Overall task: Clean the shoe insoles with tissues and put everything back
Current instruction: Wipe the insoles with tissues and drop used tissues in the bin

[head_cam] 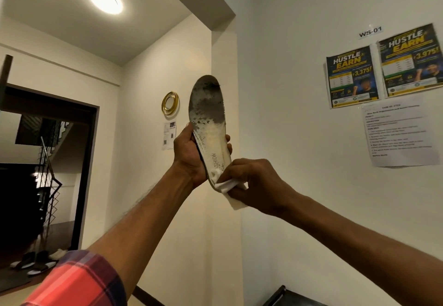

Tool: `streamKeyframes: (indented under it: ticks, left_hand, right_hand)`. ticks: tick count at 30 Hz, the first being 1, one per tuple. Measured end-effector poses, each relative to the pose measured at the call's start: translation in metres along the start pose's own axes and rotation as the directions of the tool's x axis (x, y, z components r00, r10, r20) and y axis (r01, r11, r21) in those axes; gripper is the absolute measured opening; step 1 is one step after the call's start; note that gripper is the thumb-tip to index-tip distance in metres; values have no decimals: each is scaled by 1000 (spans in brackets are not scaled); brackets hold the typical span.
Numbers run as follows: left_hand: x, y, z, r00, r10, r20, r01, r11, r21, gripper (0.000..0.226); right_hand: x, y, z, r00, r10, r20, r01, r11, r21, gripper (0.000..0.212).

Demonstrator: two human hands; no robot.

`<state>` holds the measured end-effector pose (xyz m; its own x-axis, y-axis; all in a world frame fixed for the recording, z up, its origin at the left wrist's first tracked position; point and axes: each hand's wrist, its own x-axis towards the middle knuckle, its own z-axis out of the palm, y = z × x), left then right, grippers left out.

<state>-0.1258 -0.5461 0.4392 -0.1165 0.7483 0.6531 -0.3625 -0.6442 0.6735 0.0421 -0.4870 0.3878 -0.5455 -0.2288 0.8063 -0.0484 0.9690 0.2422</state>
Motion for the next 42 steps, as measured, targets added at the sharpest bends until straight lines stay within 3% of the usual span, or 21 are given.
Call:
streamKeyframes:
  ticks: [4,8,12,16,20,23,28,31,35,39,42]
  left_hand:
    - [1,-1,1,1000,0,2,0,999,41,65]
    - [2,-2,4,999,30,-16,-30,1000,-8,66]
    - [3,-4,6,999,28,-43,-27,999,19,66]
    - [1,-2,8,997,50,-58,-50,999,1,65]
    - [1,-2,10,994,69,-80,-65,997,50,70]
    - [1,-3,10,995,82,-65,-81,997,21,69]
    - [-2,-5,16,996,68,-51,-67,997,29,62]
    - [-5,-8,18,997,65,-38,-62,994,89,58]
    - [-6,-10,22,999,47,-27,-44,994,101,57]
    - [-7,-10,23,1000,15,-4,-15,997,76,60]
    - [-6,-10,23,1000,3,9,-4,998,69,61]
  right_hand:
    - [-3,-3,0,993,-58,98,63,997,-48,23]
    - [4,6,-11,1000,14,-2,-14,997,-70,22]
    - [2,2,-4,995,-55,79,68,983,-171,22]
    - [14,12,-16,995,20,-99,-35,987,-155,18]
    - [17,8,-10,998,-67,7,67,977,-203,20]
    - [30,14,-21,983,-30,-182,-11,976,-219,15]
    - [44,6,-21,989,-96,-112,57,949,-309,12]
    - [56,14,-36,951,-14,-310,-85,950,-302,14]
    - [58,11,-34,986,-59,-155,-2,929,-371,16]
    - [68,16,-47,938,-14,-346,-103,943,-317,15]
    - [70,17,-47,974,-51,-220,-35,929,-369,17]
